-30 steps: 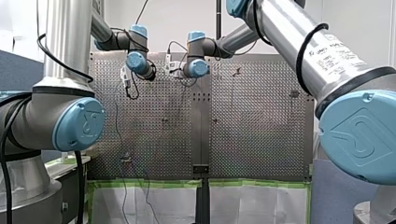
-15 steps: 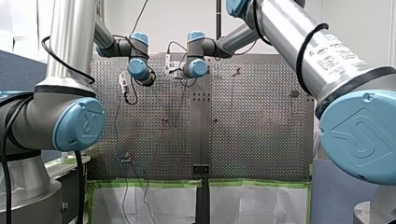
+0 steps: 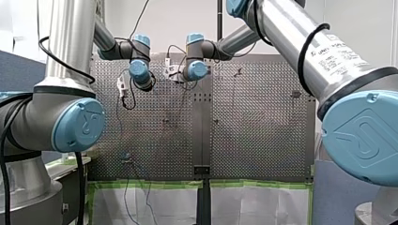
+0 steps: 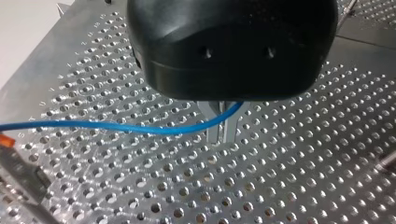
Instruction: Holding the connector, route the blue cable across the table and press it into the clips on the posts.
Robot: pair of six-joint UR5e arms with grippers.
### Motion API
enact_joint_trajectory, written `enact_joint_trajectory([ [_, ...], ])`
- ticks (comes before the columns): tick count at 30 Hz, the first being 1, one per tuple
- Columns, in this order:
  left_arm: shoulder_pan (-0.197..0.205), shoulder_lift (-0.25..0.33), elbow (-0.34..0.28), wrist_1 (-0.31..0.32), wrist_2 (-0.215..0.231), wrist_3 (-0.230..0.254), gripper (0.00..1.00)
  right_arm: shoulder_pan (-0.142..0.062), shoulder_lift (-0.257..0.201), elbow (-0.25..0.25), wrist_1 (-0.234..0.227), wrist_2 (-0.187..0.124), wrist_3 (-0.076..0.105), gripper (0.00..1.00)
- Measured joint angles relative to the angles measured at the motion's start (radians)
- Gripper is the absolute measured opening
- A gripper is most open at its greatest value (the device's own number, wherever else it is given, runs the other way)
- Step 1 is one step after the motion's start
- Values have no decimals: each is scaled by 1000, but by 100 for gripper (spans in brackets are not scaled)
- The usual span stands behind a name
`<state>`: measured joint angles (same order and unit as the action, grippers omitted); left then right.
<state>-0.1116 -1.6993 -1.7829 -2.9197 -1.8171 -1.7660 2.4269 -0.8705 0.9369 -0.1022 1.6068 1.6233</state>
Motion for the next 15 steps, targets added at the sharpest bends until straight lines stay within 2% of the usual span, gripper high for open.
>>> enact_joint_trajectory([
  [8, -11, 55, -68, 53, -16, -7, 0, -4, 1, 55, 0, 9, -6, 0],
  [15, -34, 65, -124, 109, -21, -10, 0, -9, 4, 109, 1, 9, -1, 0],
])
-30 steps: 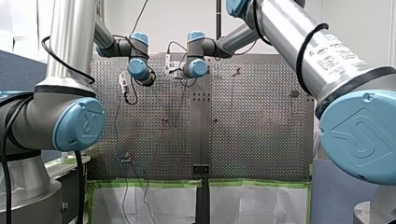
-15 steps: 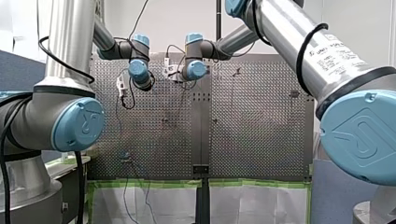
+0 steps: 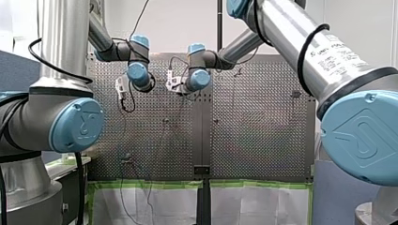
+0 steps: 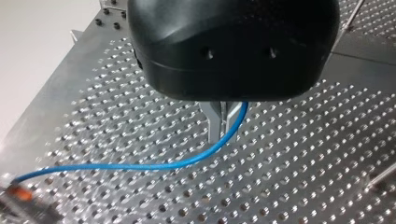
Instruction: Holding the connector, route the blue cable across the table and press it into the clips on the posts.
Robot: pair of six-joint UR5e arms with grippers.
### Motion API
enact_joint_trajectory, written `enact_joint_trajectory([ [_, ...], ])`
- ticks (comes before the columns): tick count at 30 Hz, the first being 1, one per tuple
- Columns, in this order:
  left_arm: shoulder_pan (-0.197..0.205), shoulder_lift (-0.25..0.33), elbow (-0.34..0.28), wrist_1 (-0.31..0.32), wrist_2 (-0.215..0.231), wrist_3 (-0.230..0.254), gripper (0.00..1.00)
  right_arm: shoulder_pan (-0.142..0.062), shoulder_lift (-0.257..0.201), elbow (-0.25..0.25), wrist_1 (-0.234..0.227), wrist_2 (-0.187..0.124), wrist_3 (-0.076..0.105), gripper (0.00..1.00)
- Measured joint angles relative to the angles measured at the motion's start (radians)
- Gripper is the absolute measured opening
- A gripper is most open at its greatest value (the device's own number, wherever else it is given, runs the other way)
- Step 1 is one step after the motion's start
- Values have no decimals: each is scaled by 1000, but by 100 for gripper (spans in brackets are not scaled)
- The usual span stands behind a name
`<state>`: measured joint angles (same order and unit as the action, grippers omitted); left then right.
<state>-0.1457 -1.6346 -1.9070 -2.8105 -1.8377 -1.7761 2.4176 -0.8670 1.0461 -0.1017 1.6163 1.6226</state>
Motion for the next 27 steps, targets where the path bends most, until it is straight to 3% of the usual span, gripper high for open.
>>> enact_joint_trajectory([
  [13, -36, -36, -100, 89, -54, 3, 0, 1, 2, 53, 1, -2, -3, 0],
  [20, -46, -95, -168, 146, -65, -12, 0, -2, 4, 117, -1, 3, -8, 0],
  [27, -52, -107, -233, 214, -58, -24, 0, -5, 4, 179, -4, 4, -15, 0],
])
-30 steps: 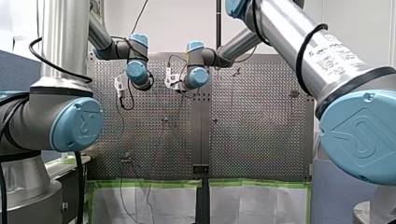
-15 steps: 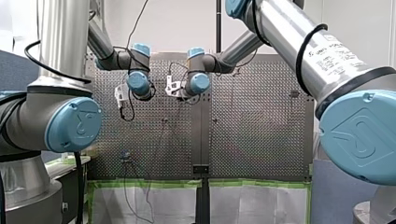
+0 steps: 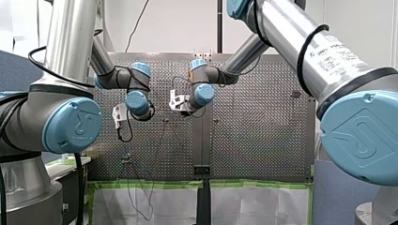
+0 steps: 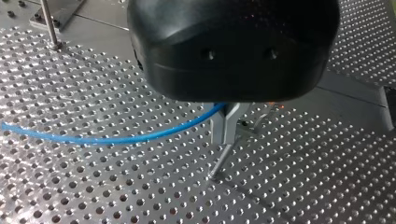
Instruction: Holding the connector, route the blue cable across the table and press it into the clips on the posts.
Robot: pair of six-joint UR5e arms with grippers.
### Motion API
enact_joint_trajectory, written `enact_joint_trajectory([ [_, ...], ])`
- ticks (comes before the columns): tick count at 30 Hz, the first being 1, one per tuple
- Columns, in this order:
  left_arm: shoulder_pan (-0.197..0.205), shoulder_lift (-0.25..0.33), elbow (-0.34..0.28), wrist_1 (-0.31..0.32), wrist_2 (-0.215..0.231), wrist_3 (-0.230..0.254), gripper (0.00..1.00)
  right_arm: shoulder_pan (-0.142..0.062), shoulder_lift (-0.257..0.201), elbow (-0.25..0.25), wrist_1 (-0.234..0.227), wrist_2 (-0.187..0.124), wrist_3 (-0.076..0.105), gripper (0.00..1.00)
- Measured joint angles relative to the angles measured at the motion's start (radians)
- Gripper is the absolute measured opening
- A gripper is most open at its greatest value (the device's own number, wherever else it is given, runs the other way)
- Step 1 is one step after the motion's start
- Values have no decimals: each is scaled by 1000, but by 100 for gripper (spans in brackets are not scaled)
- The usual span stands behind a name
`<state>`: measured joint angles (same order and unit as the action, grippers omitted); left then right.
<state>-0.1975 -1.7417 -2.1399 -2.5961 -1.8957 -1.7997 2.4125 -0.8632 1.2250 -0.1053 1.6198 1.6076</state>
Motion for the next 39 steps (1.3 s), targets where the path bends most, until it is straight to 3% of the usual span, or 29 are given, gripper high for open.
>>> enact_joint_trajectory([
  [8, 0, -11, -11, 53, 47, -11, 0, -8, 2, 42, -30, 2, 6, 0],
  [19, 26, -96, 4, 142, 98, -56, 0, -21, 6, 46, -95, -15, 25, 0],
  [27, 48, -158, 16, 211, 146, -76, 0, -30, 50, 45, -106, -27, 35, 0],
  [39, 72, -215, 86, 236, 177, -96, 0, -50, 61, 40, -138, -59, 40, 0],
])
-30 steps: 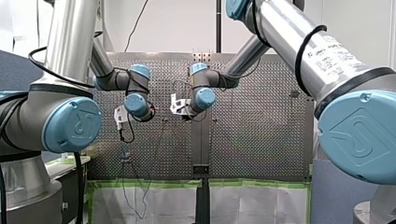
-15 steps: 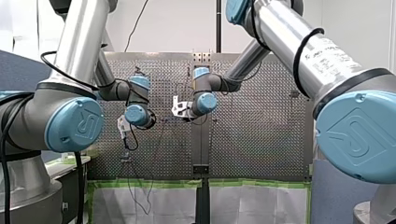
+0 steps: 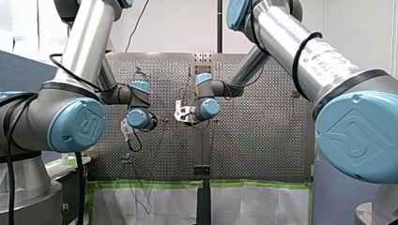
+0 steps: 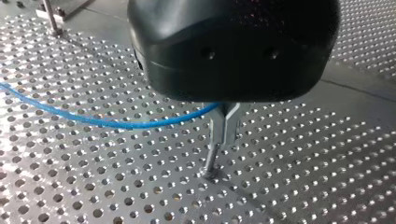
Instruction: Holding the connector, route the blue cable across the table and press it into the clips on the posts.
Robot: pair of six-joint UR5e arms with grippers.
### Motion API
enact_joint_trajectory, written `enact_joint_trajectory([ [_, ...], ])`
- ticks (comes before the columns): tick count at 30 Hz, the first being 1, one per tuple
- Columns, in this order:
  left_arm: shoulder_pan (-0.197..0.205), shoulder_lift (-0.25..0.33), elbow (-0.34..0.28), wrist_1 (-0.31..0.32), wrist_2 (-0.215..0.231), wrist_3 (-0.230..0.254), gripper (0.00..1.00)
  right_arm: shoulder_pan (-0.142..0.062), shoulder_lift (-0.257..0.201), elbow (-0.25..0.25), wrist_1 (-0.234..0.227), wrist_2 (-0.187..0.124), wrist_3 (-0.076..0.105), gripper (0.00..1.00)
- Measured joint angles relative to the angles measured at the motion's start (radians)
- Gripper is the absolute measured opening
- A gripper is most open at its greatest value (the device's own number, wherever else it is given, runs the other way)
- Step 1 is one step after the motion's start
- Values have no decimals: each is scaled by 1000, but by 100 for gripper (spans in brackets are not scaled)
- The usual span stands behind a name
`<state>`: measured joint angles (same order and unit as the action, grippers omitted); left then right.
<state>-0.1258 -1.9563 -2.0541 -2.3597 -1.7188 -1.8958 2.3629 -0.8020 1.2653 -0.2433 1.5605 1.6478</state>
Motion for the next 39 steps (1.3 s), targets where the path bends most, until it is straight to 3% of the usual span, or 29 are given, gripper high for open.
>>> enact_joint_trajectory([
  [16, 47, -48, 78, 5, 47, -24, 0, -47, 0, -18, 1, -11, 5, 0],
  [23, 43, -102, 89, 17, 57, -7, 0, -58, 0, -21, 0, -11, 6, 0],
  [29, 41, -151, 137, 26, 88, -11, 0, -64, 1, -28, -1, -11, 6, 0],
  [39, 69, -161, 203, 4, 55, -17, 0, -86, 0, -34, -4, -11, 2, 0],
])
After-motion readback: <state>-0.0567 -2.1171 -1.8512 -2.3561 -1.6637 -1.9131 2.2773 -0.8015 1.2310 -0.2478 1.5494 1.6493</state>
